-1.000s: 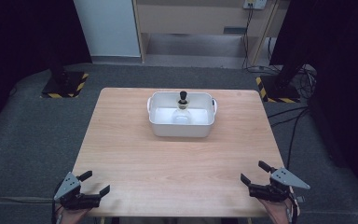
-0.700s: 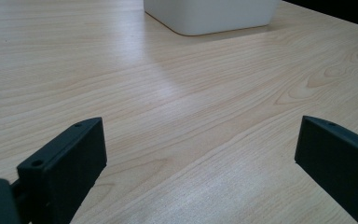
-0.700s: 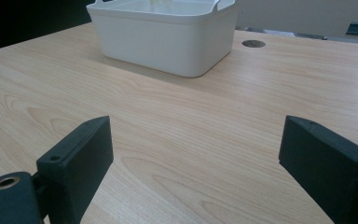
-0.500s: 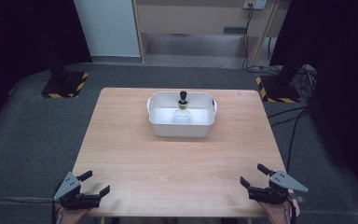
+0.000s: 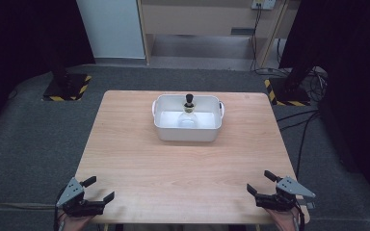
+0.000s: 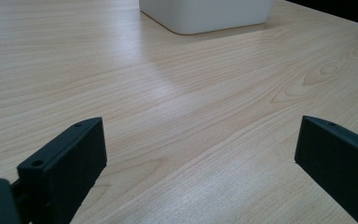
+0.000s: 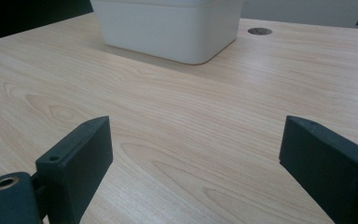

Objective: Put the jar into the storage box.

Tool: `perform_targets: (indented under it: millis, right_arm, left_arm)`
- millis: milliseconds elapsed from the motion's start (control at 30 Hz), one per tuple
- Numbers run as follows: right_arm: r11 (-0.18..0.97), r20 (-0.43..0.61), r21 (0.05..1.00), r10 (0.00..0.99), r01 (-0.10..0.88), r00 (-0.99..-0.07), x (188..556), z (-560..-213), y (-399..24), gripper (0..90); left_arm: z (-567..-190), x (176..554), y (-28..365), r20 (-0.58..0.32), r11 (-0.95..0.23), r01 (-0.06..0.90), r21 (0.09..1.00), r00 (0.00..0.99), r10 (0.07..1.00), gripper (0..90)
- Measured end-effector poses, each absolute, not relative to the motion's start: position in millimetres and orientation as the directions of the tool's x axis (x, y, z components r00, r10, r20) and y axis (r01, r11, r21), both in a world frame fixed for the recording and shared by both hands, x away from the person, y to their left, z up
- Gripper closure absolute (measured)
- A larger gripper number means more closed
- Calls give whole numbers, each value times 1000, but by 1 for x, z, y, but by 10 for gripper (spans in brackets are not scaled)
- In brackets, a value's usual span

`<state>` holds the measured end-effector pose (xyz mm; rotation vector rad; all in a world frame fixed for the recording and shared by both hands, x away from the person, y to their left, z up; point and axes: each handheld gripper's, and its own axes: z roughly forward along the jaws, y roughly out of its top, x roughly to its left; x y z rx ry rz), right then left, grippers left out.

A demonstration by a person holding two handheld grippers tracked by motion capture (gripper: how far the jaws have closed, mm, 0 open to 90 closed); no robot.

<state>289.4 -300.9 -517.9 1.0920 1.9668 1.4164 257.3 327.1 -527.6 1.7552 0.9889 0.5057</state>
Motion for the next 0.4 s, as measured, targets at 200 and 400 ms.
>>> perform_targets:
  millis: [200,400]
  right_arm:
    - [147,70,933,821,329,-567,289,-518,-301,97]
    - [147,68,934,821,325,-566,289,-518,-301,96]
  left_arm:
    - [-527,257,327,-112,-147,384,912,576,810,7]
    - [-527,257,327,-111,-148,383,912,576,810,7]
